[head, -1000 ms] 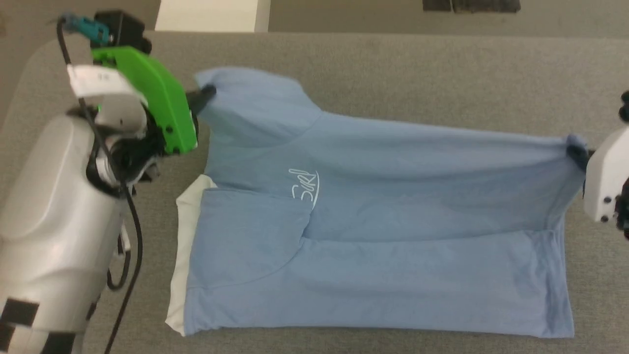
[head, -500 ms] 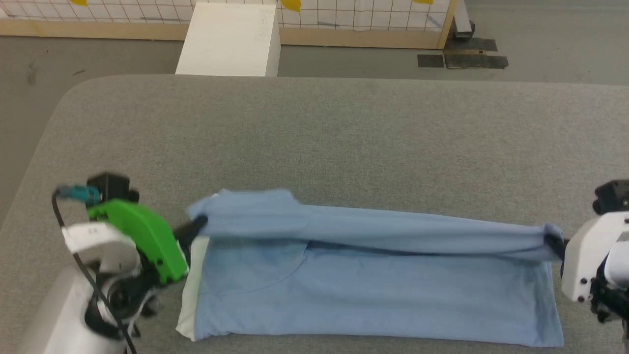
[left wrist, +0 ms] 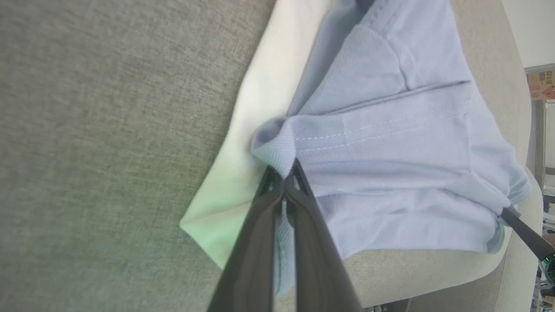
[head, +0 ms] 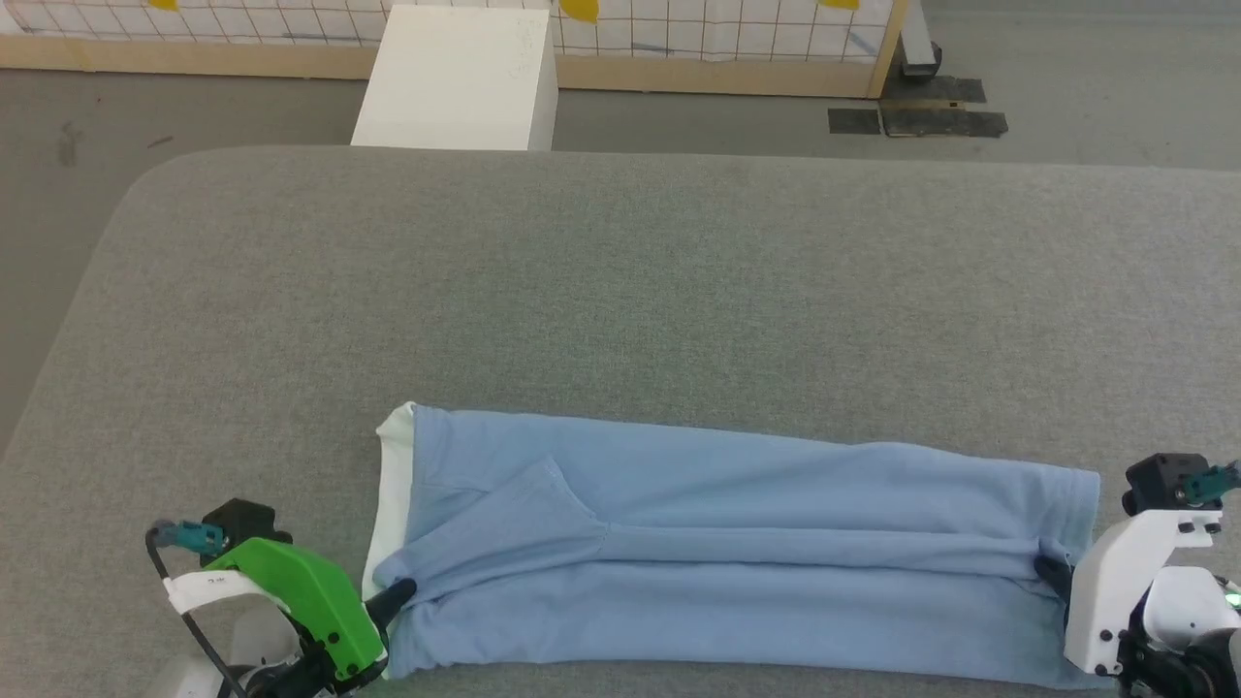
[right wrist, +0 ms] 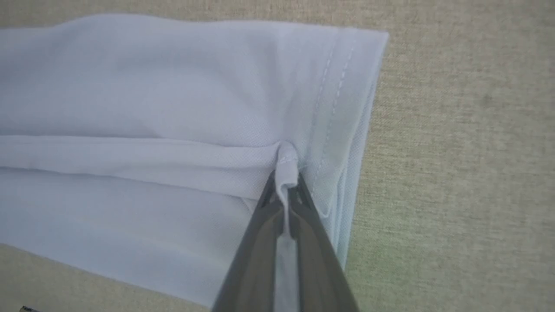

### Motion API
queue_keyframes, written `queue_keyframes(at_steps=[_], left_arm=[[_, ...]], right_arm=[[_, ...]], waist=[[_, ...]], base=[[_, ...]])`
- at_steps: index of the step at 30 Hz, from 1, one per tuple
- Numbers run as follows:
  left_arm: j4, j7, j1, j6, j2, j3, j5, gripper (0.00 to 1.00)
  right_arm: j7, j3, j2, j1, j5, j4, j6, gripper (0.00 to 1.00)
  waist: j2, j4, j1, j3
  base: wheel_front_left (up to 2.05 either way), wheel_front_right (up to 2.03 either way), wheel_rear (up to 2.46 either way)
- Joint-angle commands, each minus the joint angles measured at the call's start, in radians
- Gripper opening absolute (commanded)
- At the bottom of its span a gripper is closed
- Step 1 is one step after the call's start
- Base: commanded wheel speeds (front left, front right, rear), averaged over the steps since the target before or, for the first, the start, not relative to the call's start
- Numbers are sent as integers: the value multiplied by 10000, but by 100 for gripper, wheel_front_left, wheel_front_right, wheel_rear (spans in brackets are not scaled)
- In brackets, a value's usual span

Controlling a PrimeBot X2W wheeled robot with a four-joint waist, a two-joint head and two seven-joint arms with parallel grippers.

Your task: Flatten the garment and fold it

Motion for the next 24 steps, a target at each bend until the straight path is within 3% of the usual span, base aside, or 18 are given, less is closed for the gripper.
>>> queue_keyframes(at_steps=[1, 2, 16, 19, 20, 24], left_arm=[[142, -86, -81, 7, 33, -26, 165, 100], [180, -95, -132, 5, 74, -42, 223, 100], [-803, -212, -973, 165, 848, 170, 833, 100], [-1289, -1282, -1287, -112, 868, 457, 1271, 100], [-1442, -2707, -1497, -515, 873, 579, 2018, 100], [-1287, -4844, -1641, -901, 730, 616, 3130, 100]], right_arm=[[-79, 21, 58, 101, -62, 130, -13, 76], [-120, 18, 42, 77, -53, 148, -13, 100], [586, -1109, -637, 322, 567, -1466, -13, 100], [811, -1493, -731, 352, 568, -1860, -13, 100], [941, -1699, -764, 353, 517, -2025, -13, 100], [1151, -1681, -776, 370, 505, -1902, -13, 100]], waist=[[0, -8, 1, -70], [0, -15, 1, -115], [0, -56, 1, -1317], [0, -49, 1, -1343], [0, -42, 1, -1256], [0, -23, 1, -1015]], base=[[0, 0, 0], [0, 0, 0], [0, 0, 0], [0, 0, 0], [0, 0, 0], [0, 0, 0]])
